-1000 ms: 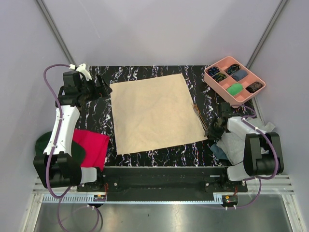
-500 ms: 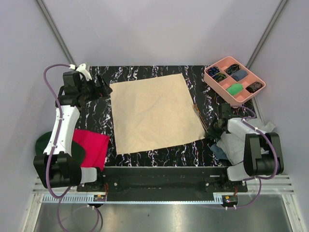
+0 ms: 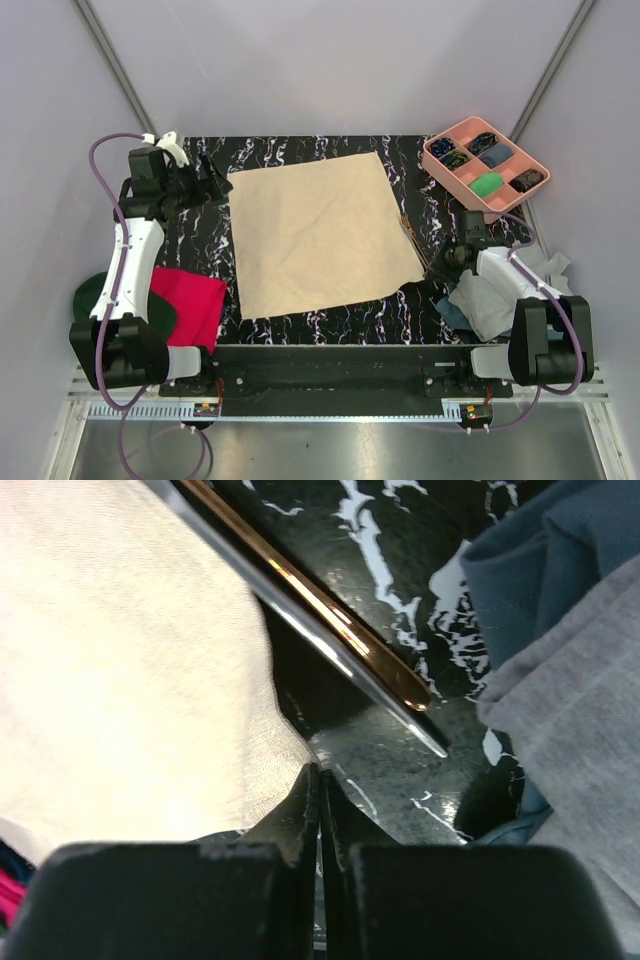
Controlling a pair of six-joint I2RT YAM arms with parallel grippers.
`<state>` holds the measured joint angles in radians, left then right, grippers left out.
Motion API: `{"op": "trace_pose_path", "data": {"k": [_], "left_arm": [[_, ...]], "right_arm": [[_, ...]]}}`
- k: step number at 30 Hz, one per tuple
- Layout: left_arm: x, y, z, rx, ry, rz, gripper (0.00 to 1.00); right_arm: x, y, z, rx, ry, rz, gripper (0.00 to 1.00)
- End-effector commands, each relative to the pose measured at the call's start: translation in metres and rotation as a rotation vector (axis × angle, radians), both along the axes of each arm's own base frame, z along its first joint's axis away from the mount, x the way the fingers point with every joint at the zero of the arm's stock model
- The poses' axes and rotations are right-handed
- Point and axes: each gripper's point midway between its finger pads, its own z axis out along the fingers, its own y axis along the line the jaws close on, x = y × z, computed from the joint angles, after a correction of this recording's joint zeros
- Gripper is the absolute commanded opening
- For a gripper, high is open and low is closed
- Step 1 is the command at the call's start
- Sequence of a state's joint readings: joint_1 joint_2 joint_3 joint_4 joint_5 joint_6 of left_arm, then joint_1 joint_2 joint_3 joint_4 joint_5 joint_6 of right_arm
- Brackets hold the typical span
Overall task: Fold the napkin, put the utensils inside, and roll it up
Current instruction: Fold the napkin
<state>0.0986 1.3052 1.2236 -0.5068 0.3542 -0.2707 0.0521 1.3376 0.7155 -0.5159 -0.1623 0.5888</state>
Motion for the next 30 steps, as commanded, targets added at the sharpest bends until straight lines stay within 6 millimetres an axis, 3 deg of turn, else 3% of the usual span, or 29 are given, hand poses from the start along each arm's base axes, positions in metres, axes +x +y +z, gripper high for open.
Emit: {"op": "trace_pose_path", "data": {"k": [1, 8, 9, 11, 12, 13, 18, 21, 23, 24, 26, 27, 28, 30], "left_arm": [[0.006, -0.005, 0.016, -0.025, -0.056, -0.022, 0.99], [0.006, -0.006, 0.014, -0.041, -0.059, -0.027, 0.99], [0.007, -0.007, 0.014, -0.044, -0.057, -0.027, 0.99], [0.007, -0.009, 0.011, -0.055, -0.056, -0.033, 0.99], [0.007, -0.010, 0.011, -0.059, -0.056, -0.036, 0.99], [0.007, -0.011, 0.012, -0.064, -0.062, -0.041, 0.99], [0.008, -0.022, 0.006, -0.097, -0.054, -0.071, 0.99], [0.006, -0.045, 0.000, -0.096, -0.047, -0.130, 0.99], [0.004, -0.071, -0.008, -0.101, -0.031, -0.197, 0.99], [0.002, -0.082, -0.010, -0.111, -0.026, -0.229, 0.99], [-0.003, -0.115, -0.019, -0.136, 0.002, -0.316, 0.98], [-0.005, -0.128, -0.022, -0.144, 0.011, -0.345, 0.98], [-0.009, -0.151, -0.029, -0.148, 0.023, -0.400, 0.98], [-0.013, -0.173, -0.037, -0.167, 0.038, -0.437, 0.95]], "right_arm": [[0.023, 0.012, 0.029, 0.032, -0.085, 0.030, 0.00], [0.061, 0.055, 0.030, 0.055, -0.127, 0.119, 0.00], [0.063, 0.069, 0.022, 0.057, -0.107, 0.152, 0.00], [0.081, 0.088, 0.029, 0.078, -0.146, 0.183, 0.00], [0.082, 0.102, 0.019, 0.082, -0.121, 0.216, 0.00], [0.097, 0.112, 0.029, 0.098, -0.160, 0.227, 0.00], [0.121, 0.168, 0.036, 0.152, -0.191, 0.326, 0.00], [0.125, 0.190, 0.039, 0.180, -0.199, 0.371, 0.00], [0.127, 0.195, 0.041, 0.202, -0.200, 0.384, 0.00], [0.129, 0.196, 0.044, 0.201, -0.209, 0.388, 0.19], [0.131, 0.193, 0.052, 0.186, -0.237, 0.396, 0.39], [0.131, 0.190, 0.063, 0.183, -0.266, 0.394, 0.45], [0.132, 0.185, 0.069, 0.175, -0.282, 0.385, 0.47], [0.134, 0.161, 0.085, 0.175, -0.318, 0.340, 0.48]]}}
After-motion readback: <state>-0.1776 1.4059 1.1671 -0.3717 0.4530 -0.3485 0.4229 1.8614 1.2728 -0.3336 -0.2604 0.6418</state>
